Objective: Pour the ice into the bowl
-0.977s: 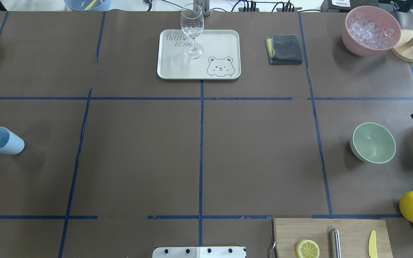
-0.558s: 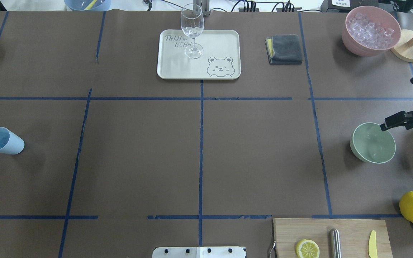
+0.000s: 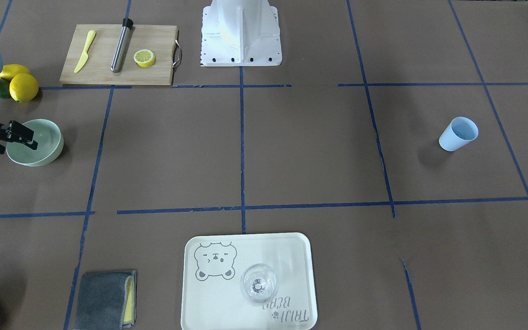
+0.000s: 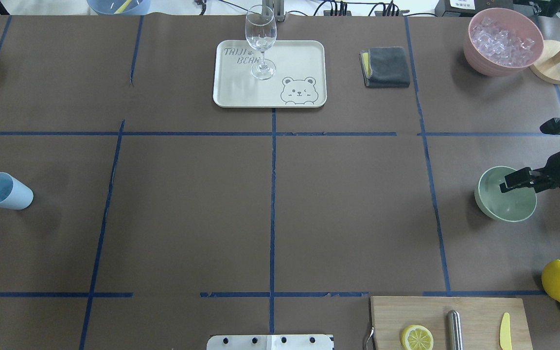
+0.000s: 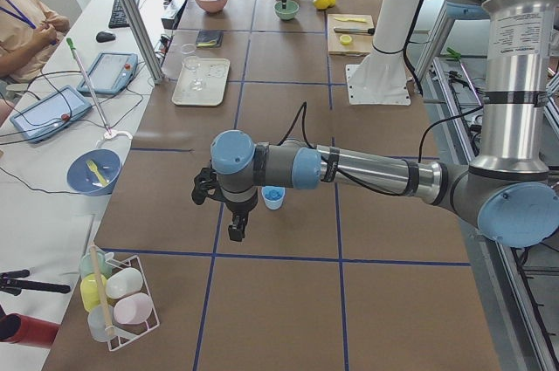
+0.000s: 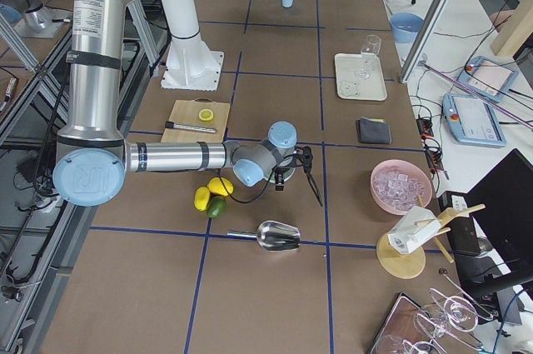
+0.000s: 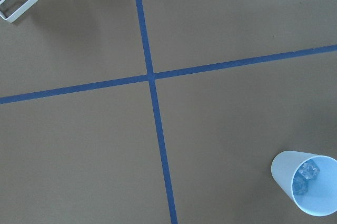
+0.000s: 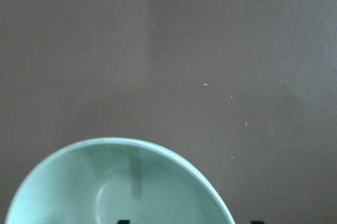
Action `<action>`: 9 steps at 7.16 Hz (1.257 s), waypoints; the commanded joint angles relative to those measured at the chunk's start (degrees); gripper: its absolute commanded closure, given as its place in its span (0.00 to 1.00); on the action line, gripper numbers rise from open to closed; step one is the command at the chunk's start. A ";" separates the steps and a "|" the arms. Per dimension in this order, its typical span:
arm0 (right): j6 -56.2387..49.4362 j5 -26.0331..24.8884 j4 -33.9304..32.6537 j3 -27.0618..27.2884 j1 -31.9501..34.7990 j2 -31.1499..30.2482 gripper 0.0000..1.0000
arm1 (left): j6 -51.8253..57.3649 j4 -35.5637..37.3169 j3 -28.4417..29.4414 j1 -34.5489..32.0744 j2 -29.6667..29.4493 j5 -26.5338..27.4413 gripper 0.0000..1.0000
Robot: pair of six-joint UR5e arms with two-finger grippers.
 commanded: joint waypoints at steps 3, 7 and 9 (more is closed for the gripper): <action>0.58 0.59 1.55 0.96 -0.38 -0.96 1.00 | 0.02 -0.07 -0.07 0.02 0.00 0.00 0.00; 23.96 0.24 1.46 6.77 -6.93 12.35 1.00 | 0.20 -0.77 -0.59 -0.07 0.00 -0.09 0.00; 41.62 -10.32 -0.72 5.98 -20.42 26.13 1.00 | 0.20 -2.53 -0.07 0.02 0.00 -0.09 0.00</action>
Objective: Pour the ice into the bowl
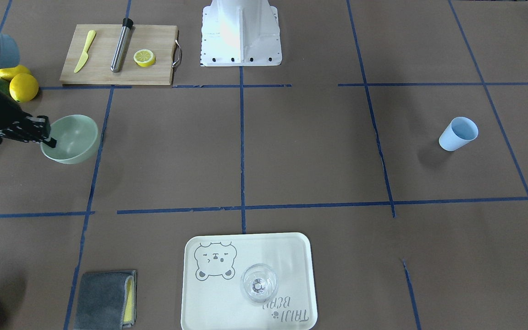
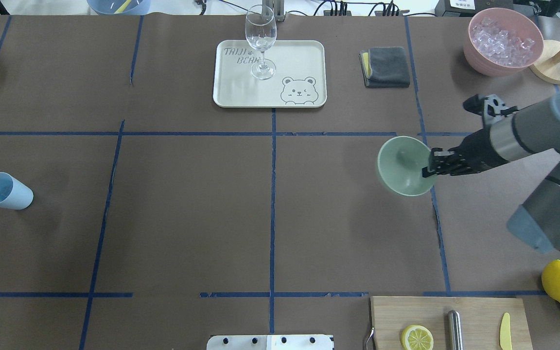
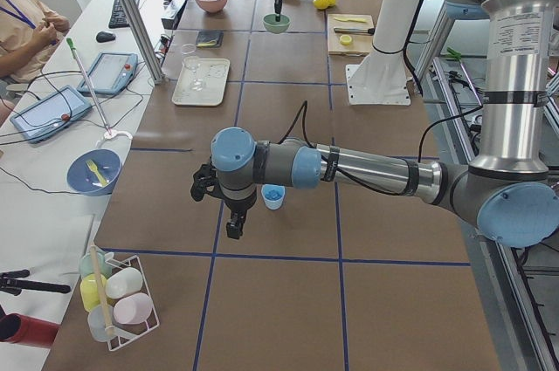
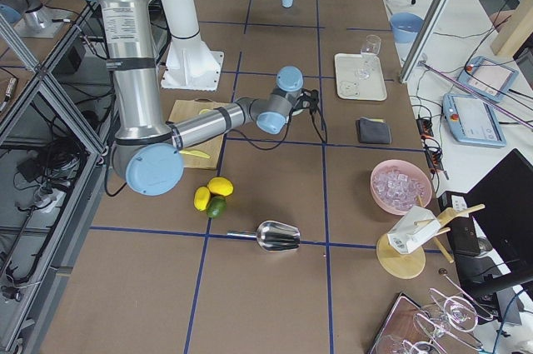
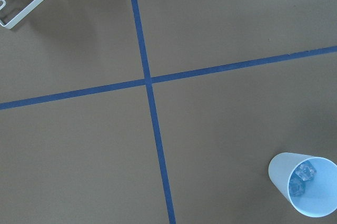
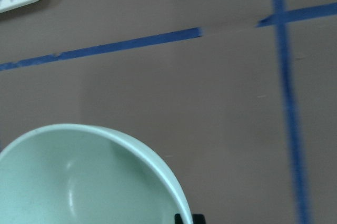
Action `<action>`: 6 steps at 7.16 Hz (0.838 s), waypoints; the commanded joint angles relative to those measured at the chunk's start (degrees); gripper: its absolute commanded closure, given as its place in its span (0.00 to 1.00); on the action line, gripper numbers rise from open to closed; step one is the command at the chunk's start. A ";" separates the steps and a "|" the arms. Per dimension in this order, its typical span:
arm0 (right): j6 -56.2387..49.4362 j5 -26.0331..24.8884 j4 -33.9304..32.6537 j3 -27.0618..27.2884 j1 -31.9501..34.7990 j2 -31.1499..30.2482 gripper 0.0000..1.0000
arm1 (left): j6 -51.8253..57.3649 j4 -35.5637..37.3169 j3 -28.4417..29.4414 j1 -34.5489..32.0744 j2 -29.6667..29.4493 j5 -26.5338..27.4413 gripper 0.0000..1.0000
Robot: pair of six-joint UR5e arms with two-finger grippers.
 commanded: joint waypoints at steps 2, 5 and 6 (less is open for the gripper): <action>17.85 -18.95 -6.78 -9.67 -17.22 25.28 1.00 | -0.08 -0.74 -0.46 -0.07 0.01 0.00 0.00; 23.15 -25.05 -6.80 -19.22 -21.02 35.13 1.00 | -0.08 -0.74 -0.82 -0.07 -0.07 0.00 0.00; 22.98 -24.88 -6.89 -19.22 -21.03 35.13 1.00 | -0.08 -0.74 -0.91 0.02 -0.07 0.00 0.00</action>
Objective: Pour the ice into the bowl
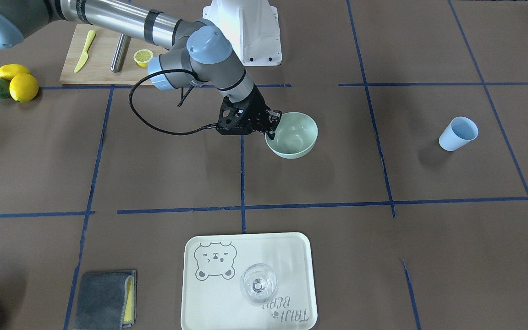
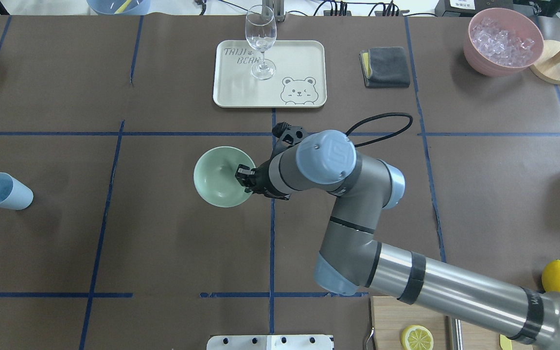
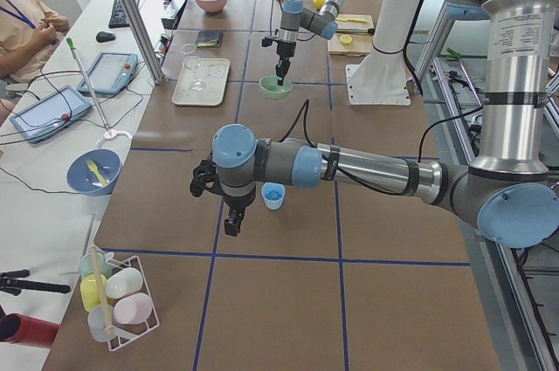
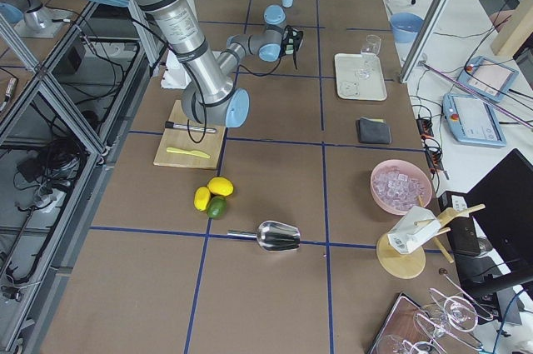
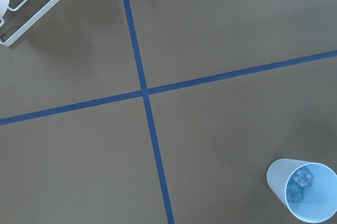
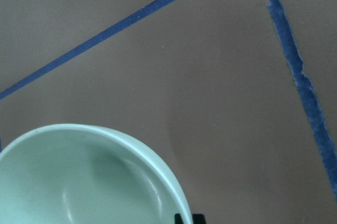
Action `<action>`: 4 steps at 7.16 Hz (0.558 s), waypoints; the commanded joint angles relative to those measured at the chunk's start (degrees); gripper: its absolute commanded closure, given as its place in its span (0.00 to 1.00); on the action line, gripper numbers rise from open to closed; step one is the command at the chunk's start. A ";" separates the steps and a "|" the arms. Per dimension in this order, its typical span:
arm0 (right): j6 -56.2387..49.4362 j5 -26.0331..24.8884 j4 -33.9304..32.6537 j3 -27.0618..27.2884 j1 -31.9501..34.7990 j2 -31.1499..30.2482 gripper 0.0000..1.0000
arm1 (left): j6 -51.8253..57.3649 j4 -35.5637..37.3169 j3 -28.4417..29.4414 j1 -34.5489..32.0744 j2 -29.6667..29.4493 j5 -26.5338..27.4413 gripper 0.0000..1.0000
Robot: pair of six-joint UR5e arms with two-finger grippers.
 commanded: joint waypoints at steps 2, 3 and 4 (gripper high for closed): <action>0.03 0.99 -1.25 -0.61 -1.04 -0.52 1.00 | -0.01 0.03 -0.24 0.05 -0.01 0.00 0.00; 0.03 1.52 -3.87 0.00 -1.04 -0.52 0.93 | -0.01 0.03 -0.24 -0.04 -0.01 0.00 0.00; -0.06 2.75 -5.89 0.18 -1.04 -0.52 0.86 | -0.01 0.03 -0.33 -0.04 0.08 0.00 0.00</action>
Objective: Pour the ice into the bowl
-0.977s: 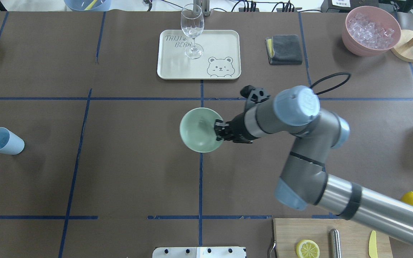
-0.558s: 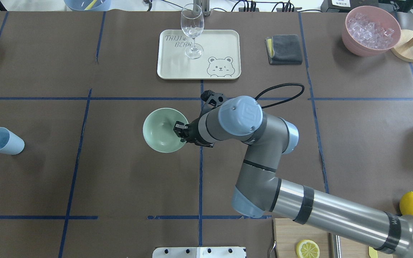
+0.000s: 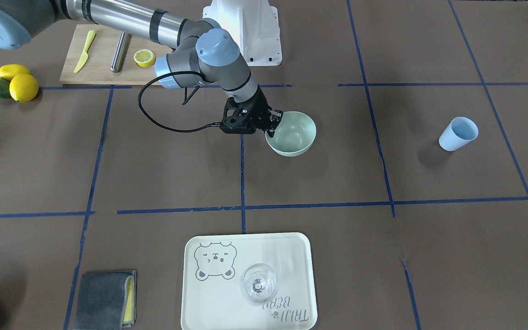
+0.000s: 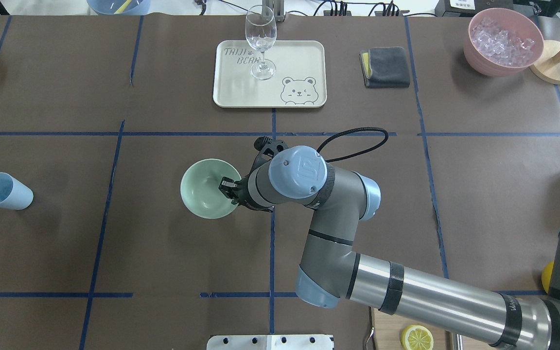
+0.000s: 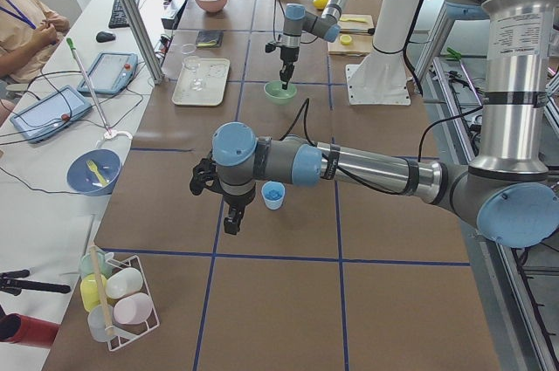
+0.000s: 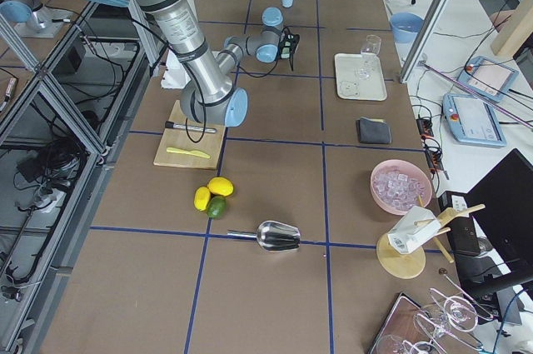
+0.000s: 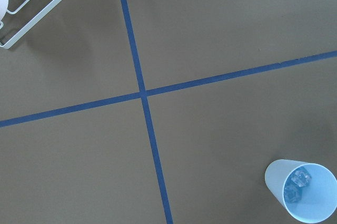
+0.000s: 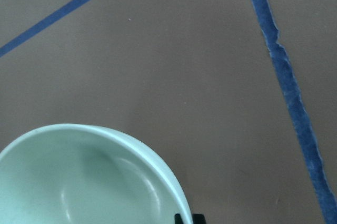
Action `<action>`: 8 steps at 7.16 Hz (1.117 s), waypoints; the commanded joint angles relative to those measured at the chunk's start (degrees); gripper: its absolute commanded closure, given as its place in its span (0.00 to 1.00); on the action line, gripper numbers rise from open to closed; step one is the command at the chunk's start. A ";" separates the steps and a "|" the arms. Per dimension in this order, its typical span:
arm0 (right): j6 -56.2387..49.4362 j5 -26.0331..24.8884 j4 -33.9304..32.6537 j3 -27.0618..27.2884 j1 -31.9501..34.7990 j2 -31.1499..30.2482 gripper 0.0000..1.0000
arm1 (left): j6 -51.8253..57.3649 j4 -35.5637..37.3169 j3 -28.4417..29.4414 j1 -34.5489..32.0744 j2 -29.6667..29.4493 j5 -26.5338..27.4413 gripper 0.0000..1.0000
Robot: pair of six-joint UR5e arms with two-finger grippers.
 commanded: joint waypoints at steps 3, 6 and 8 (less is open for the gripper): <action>-0.07 2.22 -7.52 3.23 0.22 -1.19 0.35 | 0.00 0.00 0.02 0.06 0.07 0.00 0.00; -0.16 11.06 -9.46 13.55 7.66 -5.73 0.00 | 0.00 -2.62 0.63 3.36 -0.01 0.00 0.00; -1.99 16.42 -8.07 22.27 13.64 -16.94 0.00 | -0.87 -4.56 -0.15 12.66 -0.62 0.17 0.00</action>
